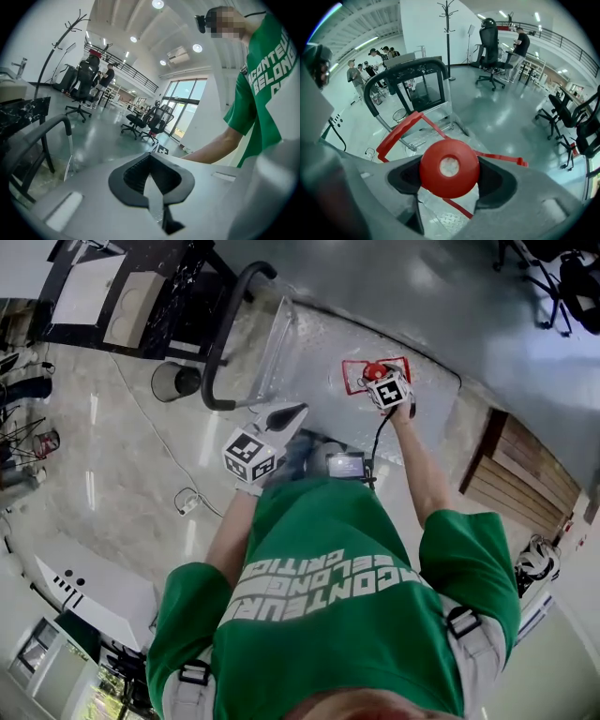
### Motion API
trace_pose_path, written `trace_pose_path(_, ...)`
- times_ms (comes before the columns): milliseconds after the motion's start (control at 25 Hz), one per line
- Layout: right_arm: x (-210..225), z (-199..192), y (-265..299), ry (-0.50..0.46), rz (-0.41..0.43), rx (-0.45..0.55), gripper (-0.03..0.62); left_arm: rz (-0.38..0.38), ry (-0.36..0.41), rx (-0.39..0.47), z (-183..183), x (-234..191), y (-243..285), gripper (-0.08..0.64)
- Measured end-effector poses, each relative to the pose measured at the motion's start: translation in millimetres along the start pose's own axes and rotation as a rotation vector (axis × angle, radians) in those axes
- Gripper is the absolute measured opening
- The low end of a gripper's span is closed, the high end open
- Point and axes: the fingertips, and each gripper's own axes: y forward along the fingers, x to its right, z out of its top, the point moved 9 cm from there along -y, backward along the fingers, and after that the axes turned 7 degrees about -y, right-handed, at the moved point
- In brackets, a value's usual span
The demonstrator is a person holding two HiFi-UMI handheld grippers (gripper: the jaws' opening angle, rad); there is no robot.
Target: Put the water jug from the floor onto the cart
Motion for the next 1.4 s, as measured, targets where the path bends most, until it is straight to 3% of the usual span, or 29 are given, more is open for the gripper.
trace_pose_path(160, 0.3, 8.2, 22.8, -0.012, -0.002, -0.02, 0.302, 0.017, 0.001, 0.004, 3.0, -5.8, -2.2, 0.012)
trace_pose_path(320, -5.3, -0.3, 35.1, 0.0, -0.015, -0.104, 0.302, 0.033, -0.009, -0.006, -2.6, -5.4, -6.0, 0.012)
trace_pose_path(640, -19.7, -14.8, 55.8, -0.035, -0.016, -0.138, 0.302, 0.055, -0.022, -0.003, -5.1, -1.9, -8.6, 0.012)
trace_pose_path(800, -29.0, -22.5, 63.2, -0.043, -0.011, -0.1, 0.302, 0.062, -0.017, -0.002, -4.5, -0.7, -7.5, 0.014)
trace_pose_path(1400, -18.2, -21.2, 60.4, -0.021, -0.011, -0.166, 0.304, 0.041, 0.005, -0.016, -6.1, 11.2, 1.7, 0.012)
